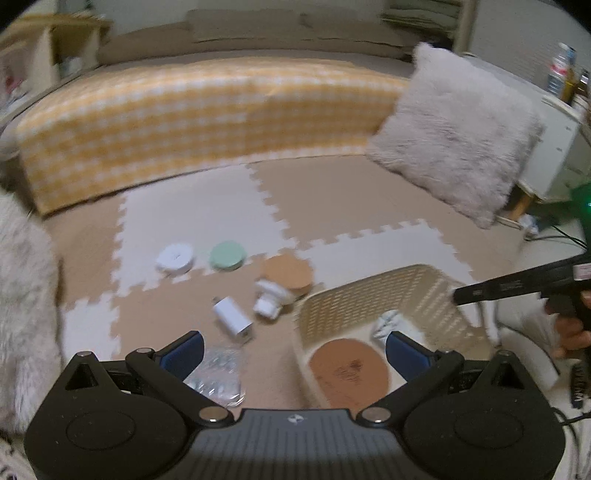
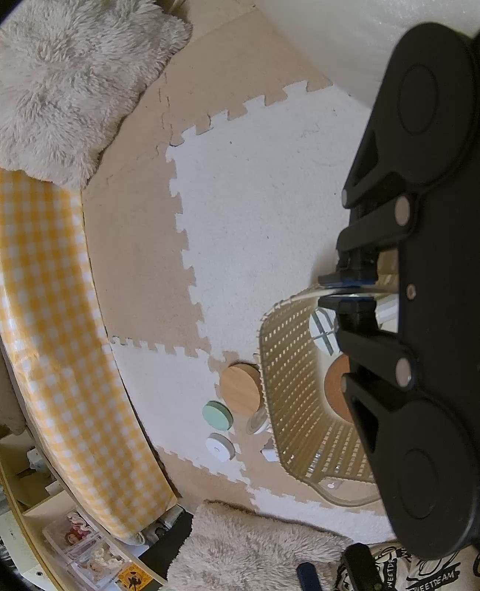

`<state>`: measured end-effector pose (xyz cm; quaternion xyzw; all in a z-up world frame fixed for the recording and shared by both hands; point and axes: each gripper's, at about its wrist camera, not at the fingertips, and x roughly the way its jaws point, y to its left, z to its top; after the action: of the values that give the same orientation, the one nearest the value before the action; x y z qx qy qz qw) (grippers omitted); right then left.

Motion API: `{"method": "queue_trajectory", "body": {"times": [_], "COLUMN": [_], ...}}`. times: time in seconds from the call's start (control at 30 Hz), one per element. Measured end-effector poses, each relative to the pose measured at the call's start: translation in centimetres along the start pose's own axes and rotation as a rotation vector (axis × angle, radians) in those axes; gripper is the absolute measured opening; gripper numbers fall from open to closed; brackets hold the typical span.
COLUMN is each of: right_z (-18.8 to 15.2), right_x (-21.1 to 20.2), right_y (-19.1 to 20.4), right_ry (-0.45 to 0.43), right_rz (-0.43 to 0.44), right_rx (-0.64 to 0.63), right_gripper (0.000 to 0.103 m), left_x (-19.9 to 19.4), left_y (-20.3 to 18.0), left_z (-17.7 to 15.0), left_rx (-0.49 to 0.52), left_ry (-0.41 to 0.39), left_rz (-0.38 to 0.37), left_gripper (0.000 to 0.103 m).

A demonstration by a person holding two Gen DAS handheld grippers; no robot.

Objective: Organize rigid objects
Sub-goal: 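Move the left tool back over the clear parts box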

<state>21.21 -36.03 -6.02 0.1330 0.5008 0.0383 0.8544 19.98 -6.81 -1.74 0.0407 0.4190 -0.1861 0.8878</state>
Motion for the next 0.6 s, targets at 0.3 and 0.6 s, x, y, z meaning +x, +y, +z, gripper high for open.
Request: {"method": "queue_trajectory", "body": {"times": [0.3,0.6], "right_z": [0.0,0.0], "right_x": [0.0,0.0], "right_y": [0.1,0.2], "right_ry": [0.003,0.003], "right_rz": [-0.011,-0.013], "right_rx": [-0.006,-0.008], "right_gripper": [0.006,0.006], "left_x": [3.0,7.6], "left_y": [4.8,6.4], "left_z": [-3.6,-6.2], "left_rx": [-0.098,-0.076], "left_ry": [0.001,0.035], "left_rz": [0.081,0.113], "left_gripper": [0.103,0.103]}}
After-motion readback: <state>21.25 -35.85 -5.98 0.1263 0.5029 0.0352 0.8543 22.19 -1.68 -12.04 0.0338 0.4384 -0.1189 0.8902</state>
